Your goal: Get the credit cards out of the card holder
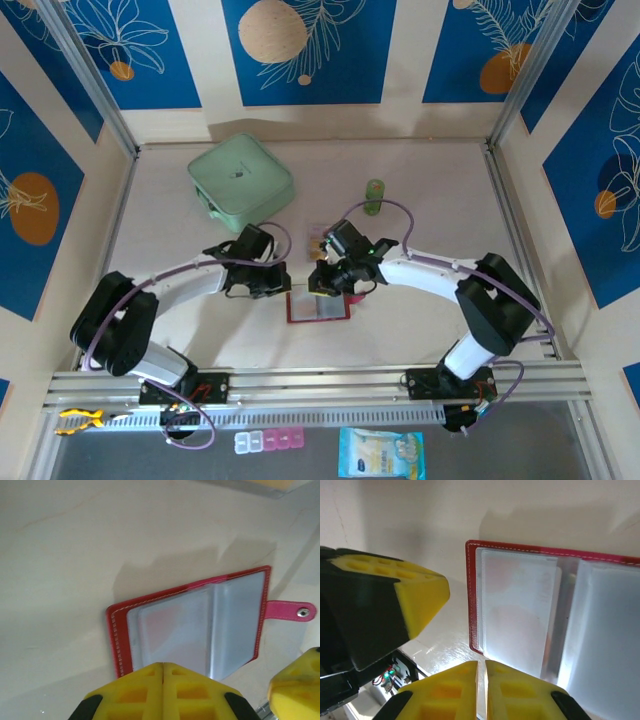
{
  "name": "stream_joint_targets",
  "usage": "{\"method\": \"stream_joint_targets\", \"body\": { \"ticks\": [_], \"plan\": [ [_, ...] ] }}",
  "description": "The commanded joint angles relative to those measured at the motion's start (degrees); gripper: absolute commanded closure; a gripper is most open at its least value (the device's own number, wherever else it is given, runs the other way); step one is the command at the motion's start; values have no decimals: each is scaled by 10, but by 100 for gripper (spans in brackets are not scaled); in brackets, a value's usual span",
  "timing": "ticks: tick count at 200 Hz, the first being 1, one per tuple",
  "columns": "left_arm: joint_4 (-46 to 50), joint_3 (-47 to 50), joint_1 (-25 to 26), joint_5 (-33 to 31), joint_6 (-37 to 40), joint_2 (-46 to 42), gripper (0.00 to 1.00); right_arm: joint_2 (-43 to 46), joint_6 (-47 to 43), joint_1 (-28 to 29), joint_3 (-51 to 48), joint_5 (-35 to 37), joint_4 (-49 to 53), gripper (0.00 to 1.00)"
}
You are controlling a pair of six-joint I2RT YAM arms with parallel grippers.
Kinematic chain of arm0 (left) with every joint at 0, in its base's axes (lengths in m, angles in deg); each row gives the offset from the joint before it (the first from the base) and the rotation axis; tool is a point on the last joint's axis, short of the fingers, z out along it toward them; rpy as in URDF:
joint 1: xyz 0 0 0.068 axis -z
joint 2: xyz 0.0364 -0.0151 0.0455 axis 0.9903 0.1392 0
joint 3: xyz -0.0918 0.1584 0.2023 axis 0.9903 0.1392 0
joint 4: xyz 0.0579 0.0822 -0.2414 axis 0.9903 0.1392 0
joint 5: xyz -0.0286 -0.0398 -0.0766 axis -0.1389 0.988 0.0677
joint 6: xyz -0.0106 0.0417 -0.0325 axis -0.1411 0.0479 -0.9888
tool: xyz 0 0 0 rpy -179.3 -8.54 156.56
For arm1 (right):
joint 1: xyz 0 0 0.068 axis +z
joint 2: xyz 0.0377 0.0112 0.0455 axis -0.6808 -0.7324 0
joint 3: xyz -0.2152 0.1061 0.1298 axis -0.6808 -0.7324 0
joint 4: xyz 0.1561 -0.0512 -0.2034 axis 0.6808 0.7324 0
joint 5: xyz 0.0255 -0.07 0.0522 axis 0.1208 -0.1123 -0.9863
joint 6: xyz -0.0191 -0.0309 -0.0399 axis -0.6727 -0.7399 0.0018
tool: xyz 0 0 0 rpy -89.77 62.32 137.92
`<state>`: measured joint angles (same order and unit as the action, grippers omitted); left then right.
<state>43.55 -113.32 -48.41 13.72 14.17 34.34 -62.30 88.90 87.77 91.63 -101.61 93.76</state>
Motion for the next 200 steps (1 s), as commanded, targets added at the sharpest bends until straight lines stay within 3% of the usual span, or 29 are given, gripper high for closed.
{"method": "stream_joint_targets", "body": {
  "ticks": [1, 32, 122, 200],
  "plan": [
    [-22, 24, -4, 15, -30, -7, 100, -17, 20, 3, 13, -32, -11, 83],
    [-46, 33, -4, 46, -34, 11, 100, -38, 35, 0, 10, -34, -19, 80],
    [-58, 47, -4, 57, -55, 42, 100, -85, 23, 2, 47, -42, 8, 77],
    [-13, 34, -5, 33, -42, 52, 100, -112, -5, 6, 79, -34, 54, 76]
  ]
}}
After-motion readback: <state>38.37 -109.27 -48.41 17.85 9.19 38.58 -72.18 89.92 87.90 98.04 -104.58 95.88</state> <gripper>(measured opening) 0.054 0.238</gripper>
